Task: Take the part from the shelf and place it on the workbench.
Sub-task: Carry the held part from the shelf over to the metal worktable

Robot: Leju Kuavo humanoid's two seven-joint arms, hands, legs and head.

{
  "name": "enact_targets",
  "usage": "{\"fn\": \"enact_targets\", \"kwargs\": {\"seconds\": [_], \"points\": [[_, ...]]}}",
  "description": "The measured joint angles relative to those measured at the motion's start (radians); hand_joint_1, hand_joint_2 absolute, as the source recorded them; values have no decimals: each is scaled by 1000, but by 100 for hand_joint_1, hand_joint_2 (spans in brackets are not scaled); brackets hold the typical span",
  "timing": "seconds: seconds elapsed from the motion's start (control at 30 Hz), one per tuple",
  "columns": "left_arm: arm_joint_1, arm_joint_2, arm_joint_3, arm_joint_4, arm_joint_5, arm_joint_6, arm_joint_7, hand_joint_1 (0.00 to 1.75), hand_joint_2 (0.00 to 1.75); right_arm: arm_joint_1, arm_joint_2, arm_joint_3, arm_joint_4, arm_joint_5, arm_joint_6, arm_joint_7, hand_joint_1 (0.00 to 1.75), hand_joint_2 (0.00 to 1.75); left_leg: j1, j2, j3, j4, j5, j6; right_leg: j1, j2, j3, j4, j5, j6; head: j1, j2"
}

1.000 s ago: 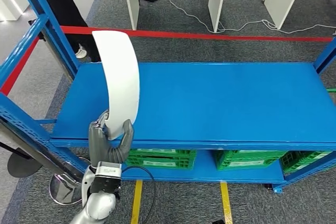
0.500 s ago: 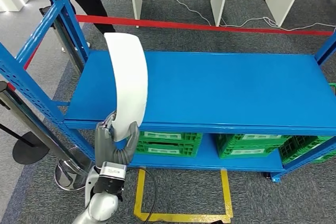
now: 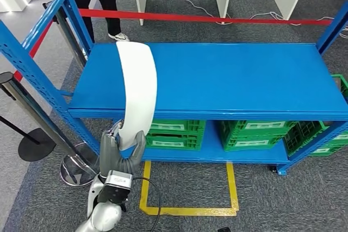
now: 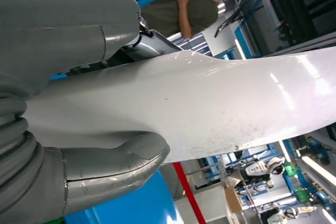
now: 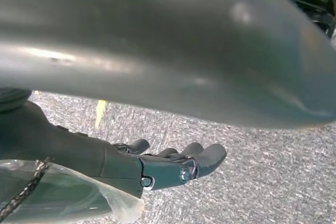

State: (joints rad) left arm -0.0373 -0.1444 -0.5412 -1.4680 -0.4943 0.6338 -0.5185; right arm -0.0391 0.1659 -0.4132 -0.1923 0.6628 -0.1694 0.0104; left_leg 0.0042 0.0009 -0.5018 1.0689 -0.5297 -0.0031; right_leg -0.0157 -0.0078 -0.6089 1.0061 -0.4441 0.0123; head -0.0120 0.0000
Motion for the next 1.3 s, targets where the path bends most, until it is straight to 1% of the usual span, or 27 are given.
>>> {"fn": "enact_targets", "kwargs": {"seconds": [0.07,0.13,0.17,0.23,0.3,0.33,0.37,0.4,0.43,0.47,0.53,0.57,0.6,0.67,0.7,0.73,0.8,0.83,0.87,0.9,0.97,1.03,1.07,1.13,1.2,1.23,1.3], "points": [[4,2,1,-3,0,-1,0,175,175,-2,0,-1,0,0,1,-6,0,0,-4,-2,34,-69,-15,7,0,-1,-8,0,16,14,1,0],[9,4,3,-5,-1,-2,0,175,175,-2,0,-3,0,-2,1,-10,0,0,-6,-1,25,-79,-5,21,-3,-1,-14,0,26,29,1,0],[10,4,4,-6,-1,-5,0,175,175,-3,0,-5,0,-4,-1,-13,0,0,-6,0,18,-81,5,30,-4,0,-22,10,11,33,2,0],[11,4,6,-6,1,-13,0,175,175,-3,0,-9,0,-10,-4,-16,0,0,-7,3,-4,-84,28,47,-5,4,-51,84,-72,36,4,0],[13,4,8,-6,9,-21,0,175,175,-4,0,-12,0,-15,-7,-18,0,0,-13,3,-35,-82,52,55,-5,5,-82,213,-164,37,6,0],[14,4,10,-6,14,-24,0,175,175,-5,0,-14,0,-18,-9,-19,0,0,-16,4,-52,-81,65,56,-5,5,-87,264,-178,37,6,0],[17,5,11,-6,20,-27,-1,175,175,-5,0,-16,0,-22,-10,-20,0,0,-19,4,-70,-80,76,56,-4,5,-78,287,-167,36,5,0],[20,5,14,-6,25,-29,-2,175,175,-5,0,-19,0,-25,-10,-22,0,0,-20,4,-86,-78,88,55,-4,5,-55,278,-137,34,6,0],[24,6,16,-6,29,-30,-4,175,175,-5,0,-22,0,-27,-11,-23,0,0,-22,4,-101,-77,99,54,-4,5,-14,235,-104,31,5,0],[29,6,19,-6,31,-31,-6,175,175,-6,0,-25,0,-29,-11,-24,0,0,-23,3,-114,-75,109,51,-3,5,42,163,-90,28,5,0],[37,6,25,-7,33,-30,-9,175,175,-9,1,-31,0,-30,-11,-22,0,0,-25,3,-131,-68,128,43,1,6,148,11,-106,21,4,0],[41,6,29,-7,32,-30,-11,175,175,-10,1,-33,0,-31,-11,-20,0,0,-25,4,-136,-66,136,37,5,7,174,-35,-122,18,4,0],[46,7,32,-7,31,-30,-12,175,175,-9,2,-35,0,-31,-13,-19,0,0,-23,5,-138,-65,144,32,7,8,181,-54,-127,13,4,0],[58,8,40,-7,28,-30,-13,175,175,-6,4,-40,1,-32,-16,-19,0,0,-18,3,-144,-56,134,20,7,5,166,-56,-115,-2,5,0],[65,8,45,-7,26,-30,-14,175,175,-4,5,-42,2,-32,-18,-20,0,0,-16,2,-150,-34,102,14,6,2,158,-57,-105,-12,4,0],[71,10,50,-7,25,-30,-14,175,175,-3,6,-43,2,-32,-19,-20,0,0,-14,1,-159,6,53,7,5,0,148,-58,-94,-18,2,0],[78,12,58,-7,23,-30,-14,175,175,0,8,-43,2,-33,-20,-21,0,0,-9,1,-180,127,-43,-3,5,-2,127,-56,-76,-24,-1,0],[81,13,60,-7,23,-30,-14,175,175,2,8,-44,2,-34,-21,-21,0,0,-7,1,-186,181,-59,-7,6,-2,117,-54,-67,-23,-1,0],[85,15,62,-7,23,-30,-14,175,175,4,9,-46,2,-35,-23,-23,0,0,-4,1,-183,214,-48,-9,6,-2,105,-51,-59,-22,-1,0],[88,16,64,-7,23,-30,-14,175,175,5,11,-49,2,-38,-26,-28,0,0,-2,1,-166,214,-19,-10,5,0,93,-47,-51,-20,-1,0],[98,18,69,-9,23,-33,-14,175,175,7,16,-57,2,-44,-32,-41,0,0,2,-11,-86,109,34,-8,5,8,72,-38,-39,-13,-1,0],[108,21,73,-13,22,-40,-13,175,175,5,23,-64,2,-54,-35,-53,0,0,4,-37,-4,-21,32,1,5,19,58,-31,-30,-4,-1,0],[112,22,74,-14,21,-46,-12,175,175,4,27,-68,2,-60,-36,-56,0,0,3,-45,15,-56,21,5,5,25,51,-29,-24,2,-2,0],[115,23,76,-15,19,-56,-10,175,175,5,34,-78,2,-70,-36,-57,0,0,3,-35,21,-82,12,15,5,35,37,-26,-12,15,-3,0],[114,22,76,-15,16,-63,-8,175,175,8,37,-87,2,-74,-35,-56,0,0,6,-18,16,-96,15,29,4,32,12,0,-30,24,-2,0],[113,21,76,-15,14,-67,-4,175,175,10,38,-90,2,-75,-35,-55,0,0,7,-9,12,-100,19,36,4,27,-9,40,-57,27,0,0],[114,21,75,-14,6,-75,7,175,175,12,38,-95,3,-78,-30,-54,0,0,2,10,1,-99,27,44,4,18,-66,174,-129,33,1,0]]}}
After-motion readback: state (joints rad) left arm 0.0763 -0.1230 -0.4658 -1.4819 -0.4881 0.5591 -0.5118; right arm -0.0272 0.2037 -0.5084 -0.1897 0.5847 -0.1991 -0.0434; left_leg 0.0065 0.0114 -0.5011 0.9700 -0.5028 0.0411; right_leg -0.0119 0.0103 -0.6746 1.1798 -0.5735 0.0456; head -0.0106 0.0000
